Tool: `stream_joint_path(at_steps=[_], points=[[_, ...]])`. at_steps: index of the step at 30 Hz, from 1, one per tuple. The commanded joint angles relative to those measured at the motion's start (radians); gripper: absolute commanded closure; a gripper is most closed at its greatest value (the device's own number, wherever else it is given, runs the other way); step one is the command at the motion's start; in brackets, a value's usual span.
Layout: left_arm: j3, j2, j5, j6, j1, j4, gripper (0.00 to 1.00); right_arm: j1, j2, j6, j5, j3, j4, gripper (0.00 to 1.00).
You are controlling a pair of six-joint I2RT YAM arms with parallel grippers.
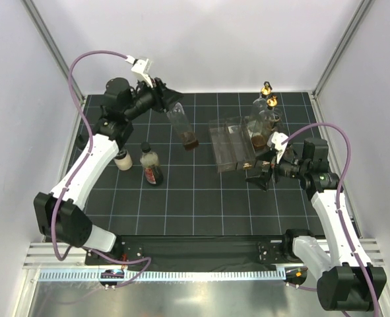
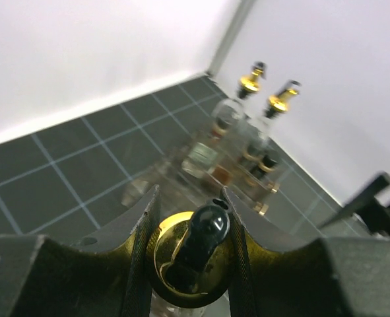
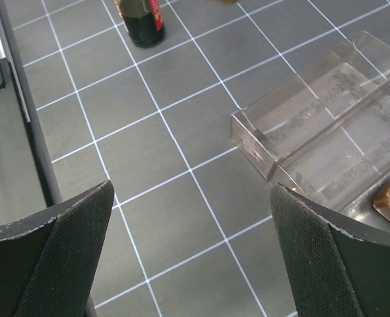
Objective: Organize the condiment bottles
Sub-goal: Pick up the bottle from the center of the board.
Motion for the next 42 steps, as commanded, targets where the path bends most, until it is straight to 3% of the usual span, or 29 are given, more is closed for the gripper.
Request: stream_joint_path(at_steps=[1,10,19,28,42], points=[[-0.022,-0.103,0.068,-0.049,-0.019,0.077,1.00,0.005,0.000,-0.021,-0.065,0.013,0.031,0.00],[-0.076,-0.184,0.111,-0.088,-0.105,0.051,1.00,0.034,0.019,-0.030,-0.137,0.025,0.035,0.00],[-0.109,-0.229,0.128,-0.044,-0.188,-0.030,1.00,0.169,0.091,-0.048,-0.125,0.097,0.020,0.00],[-0.112,-0.229,0.125,-0.044,-0.270,-0.042,1.00,0.265,0.209,0.114,-0.123,0.149,0.156,0.00],[-0.108,-0.227,0.111,-0.033,-0.362,-0.073,1.00,0.325,0.319,0.183,-0.101,0.211,0.305,0.00]])
